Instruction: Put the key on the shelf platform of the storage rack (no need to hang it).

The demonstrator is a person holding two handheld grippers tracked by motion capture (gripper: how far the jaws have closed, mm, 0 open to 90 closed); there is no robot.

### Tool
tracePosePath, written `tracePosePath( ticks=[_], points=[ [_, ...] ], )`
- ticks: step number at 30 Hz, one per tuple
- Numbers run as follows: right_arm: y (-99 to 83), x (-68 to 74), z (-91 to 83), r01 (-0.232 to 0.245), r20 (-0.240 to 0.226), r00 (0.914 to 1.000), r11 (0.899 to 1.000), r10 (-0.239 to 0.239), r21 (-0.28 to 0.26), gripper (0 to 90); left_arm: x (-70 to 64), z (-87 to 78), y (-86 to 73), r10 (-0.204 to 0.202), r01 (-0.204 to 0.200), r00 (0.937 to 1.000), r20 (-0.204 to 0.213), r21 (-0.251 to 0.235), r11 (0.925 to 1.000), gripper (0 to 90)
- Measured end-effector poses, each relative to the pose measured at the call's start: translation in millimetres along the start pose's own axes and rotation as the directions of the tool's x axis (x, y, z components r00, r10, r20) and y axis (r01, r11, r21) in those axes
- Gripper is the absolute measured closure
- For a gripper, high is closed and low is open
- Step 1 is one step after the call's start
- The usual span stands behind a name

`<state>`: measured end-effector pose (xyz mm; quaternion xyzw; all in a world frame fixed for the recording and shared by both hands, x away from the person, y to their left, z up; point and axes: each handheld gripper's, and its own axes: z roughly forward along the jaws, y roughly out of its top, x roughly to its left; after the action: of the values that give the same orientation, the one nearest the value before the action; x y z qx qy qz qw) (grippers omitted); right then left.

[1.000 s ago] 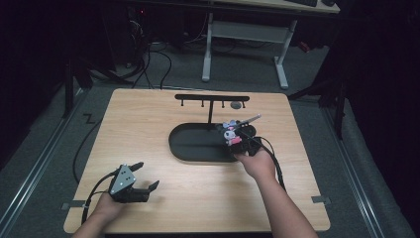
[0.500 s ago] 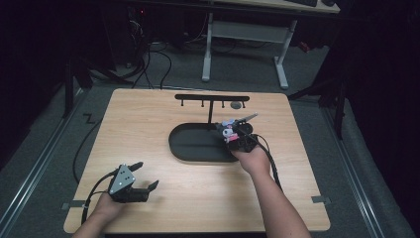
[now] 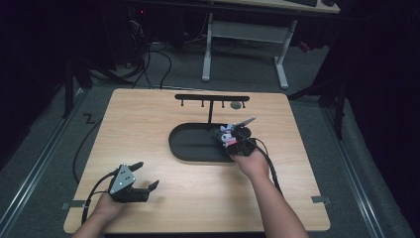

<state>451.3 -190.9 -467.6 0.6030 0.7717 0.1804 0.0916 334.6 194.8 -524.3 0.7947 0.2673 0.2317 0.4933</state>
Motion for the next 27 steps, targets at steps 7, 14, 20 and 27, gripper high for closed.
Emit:
tracePosePath(
  ticks=[7,14,20,27],
  points=[
    [-1.7,-1.9,6.7,-0.008,-0.010,0.9999,1.000,0.008,0.012,48.0,0.2,0.1,0.0,-0.004,0.004,1.0000,0.000,0.001,1.0000,15.4],
    [1.0,0.7,13.6,-0.011,-0.005,0.9999,1.000,0.011,0.023,47.3,0.3,-0.2,-0.1,-0.003,0.003,1.0000,0.000,0.000,1.0000,15.4],
    [1.5,1.7,16.0,-0.009,0.002,1.0000,1.000,0.008,0.008,46.4,0.1,-0.2,-0.1,-0.002,0.002,1.0000,0.000,-0.001,1.0000,15.4],
    [1.4,3.2,17.9,-0.005,-0.001,1.0000,1.000,0.005,0.006,40.3,0.1,-0.2,-0.1,-0.001,0.001,1.0000,0.000,0.001,1.0000,15.4]
  ],
)
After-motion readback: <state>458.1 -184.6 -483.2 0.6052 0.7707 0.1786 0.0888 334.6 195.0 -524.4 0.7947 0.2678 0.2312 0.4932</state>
